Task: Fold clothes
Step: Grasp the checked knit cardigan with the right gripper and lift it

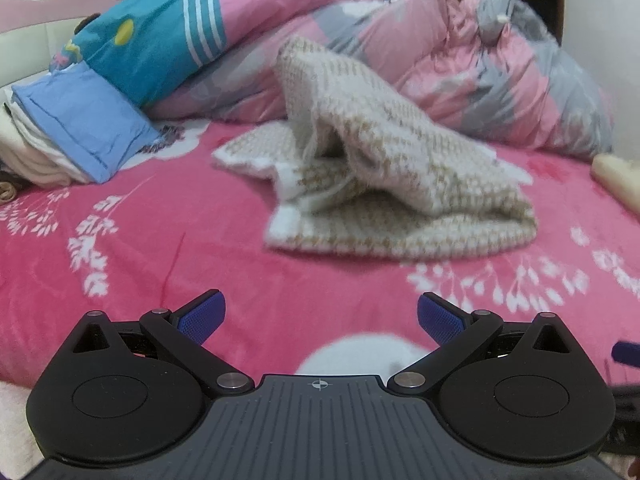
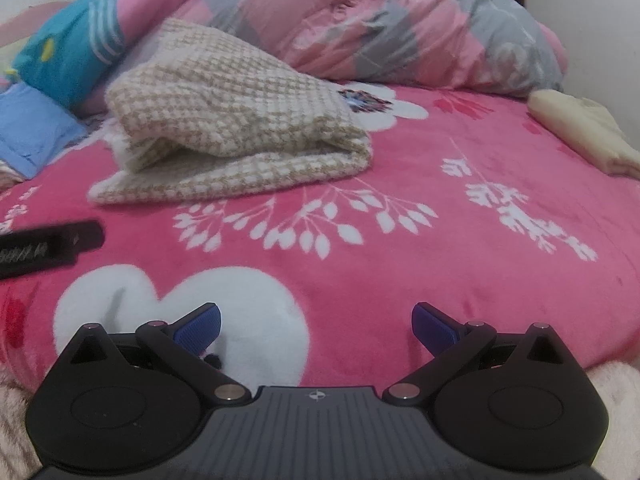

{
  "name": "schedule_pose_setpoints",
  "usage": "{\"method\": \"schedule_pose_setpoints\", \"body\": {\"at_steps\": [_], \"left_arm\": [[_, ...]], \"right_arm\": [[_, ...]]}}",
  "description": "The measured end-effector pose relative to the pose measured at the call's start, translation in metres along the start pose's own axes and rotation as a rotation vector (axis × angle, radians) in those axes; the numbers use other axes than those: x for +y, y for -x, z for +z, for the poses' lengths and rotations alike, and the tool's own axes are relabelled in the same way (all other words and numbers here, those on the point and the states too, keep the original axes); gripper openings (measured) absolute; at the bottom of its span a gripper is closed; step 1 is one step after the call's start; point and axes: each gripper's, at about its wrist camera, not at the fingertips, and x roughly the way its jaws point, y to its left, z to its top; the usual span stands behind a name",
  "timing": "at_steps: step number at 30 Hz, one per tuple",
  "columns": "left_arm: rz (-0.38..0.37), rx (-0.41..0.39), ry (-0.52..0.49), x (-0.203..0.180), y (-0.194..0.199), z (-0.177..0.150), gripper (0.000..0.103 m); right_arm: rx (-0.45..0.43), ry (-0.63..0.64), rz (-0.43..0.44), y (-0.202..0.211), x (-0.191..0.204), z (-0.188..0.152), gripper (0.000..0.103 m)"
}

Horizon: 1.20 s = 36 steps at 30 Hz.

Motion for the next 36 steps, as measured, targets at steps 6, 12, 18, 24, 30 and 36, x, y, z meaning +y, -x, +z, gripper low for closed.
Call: {"method": "schedule_pose_setpoints", "body": {"at_steps": [6,12,18,24,30,36], "left_arm": [[-0.081,-0.044,0.110,0.012,-0.012,0.015,0.103],[-0.081,-0.094,0.148,0.028,-0.024,0.026,0.103],[-0.020,-0.132,0.174,0.052,-0.034,0.028,0.103],[0.024,-0.143,0.240,0.084,-0.045,0.024,0.096],[0.034,-0.133,0.294,0.107,-0.058,0.025,0.075],[-0.003,-0.156,0.267,0.109,-0.072,0.042,0.072]], "right_arm": [[-0.216,0.073,0.062,0.008,-0.009,0.012,0.103],[-0.389,0.173,0.124,0.011,0.004,0.057,0.103],[-0.460,0.241,0.225,-0.006,0.044,0.097,0.103],[-0.439,0.335,0.237,-0.050,0.096,0.107,0.101],[-0.378,0.372,0.220,-0.087,0.112,0.115,0.023],[-0.473,0.121,0.153,-0.081,0.038,0.152,0.017]]}}
